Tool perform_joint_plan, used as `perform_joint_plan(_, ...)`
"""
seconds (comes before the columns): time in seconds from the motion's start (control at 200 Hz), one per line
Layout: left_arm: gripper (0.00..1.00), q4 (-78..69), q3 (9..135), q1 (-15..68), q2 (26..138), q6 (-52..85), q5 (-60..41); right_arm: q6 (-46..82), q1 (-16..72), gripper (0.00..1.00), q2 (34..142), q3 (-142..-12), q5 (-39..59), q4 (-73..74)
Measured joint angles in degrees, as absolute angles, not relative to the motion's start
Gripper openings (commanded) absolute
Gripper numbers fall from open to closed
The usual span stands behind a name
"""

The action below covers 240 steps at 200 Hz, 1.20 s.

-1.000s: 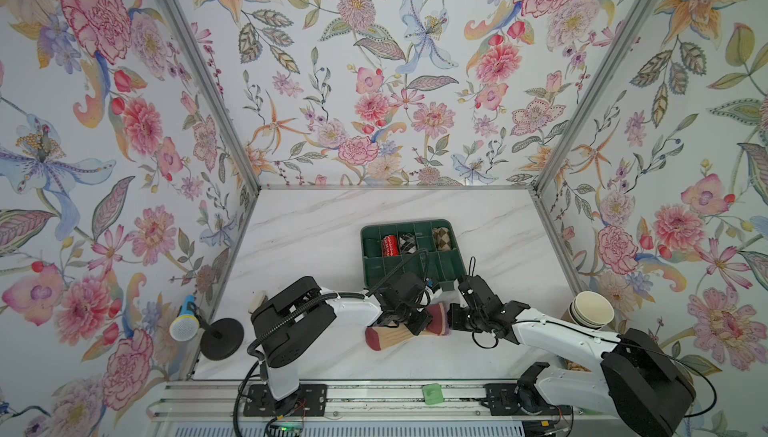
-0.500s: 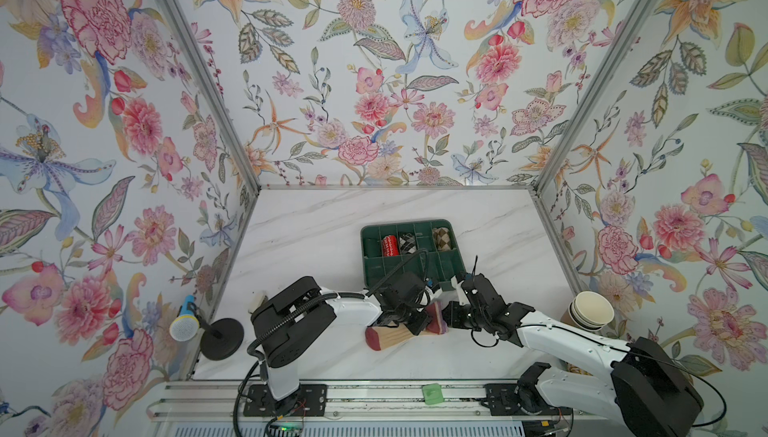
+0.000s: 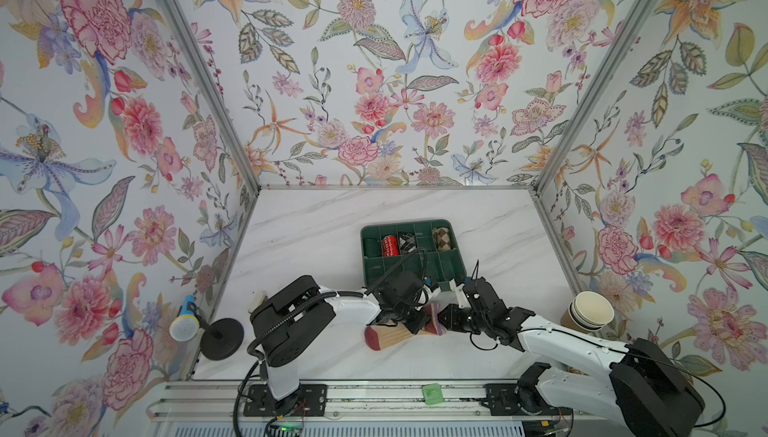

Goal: Roll the socks

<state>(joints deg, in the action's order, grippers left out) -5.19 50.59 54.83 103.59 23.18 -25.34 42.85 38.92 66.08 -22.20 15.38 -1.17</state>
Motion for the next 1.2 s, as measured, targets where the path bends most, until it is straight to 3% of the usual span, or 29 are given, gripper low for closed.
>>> perform_joint_plan(0.21, 0.00, -6.7, 49.0, 53.7, 103.0, 23.2, -26.7, 43.3, 38.9, 0.22, 65.7, -22.0, 16.1, -0.4)
perform_joint_plan(0.52, 0.00, -7.7, 48.3, 53.4, 102.8, 23.2, -27.1, 45.2, 38.4, 0.32, 63.8, -20.7, 16.2, 1.5)
perform_joint_plan(0.941, 0.00, -8.8, 47.6, 53.2, 102.8, 23.2, -27.9, 52.2, 31.7, 0.42, 56.5, -11.7, 20.4, 8.4)
perform_joint_plan(1.066, 0.00, -8.9, 47.6, 53.1, 102.8, 23.2, -28.0, 53.8, 30.3, 0.41, 53.2, -9.9, 20.6, 8.8)
perform_joint_plan(1.201, 0.00, -8.9, 47.6, 53.1, 102.8, 23.2, -28.1, 54.8, 29.8, 0.26, 50.1, -9.6, 20.6, 8.8)
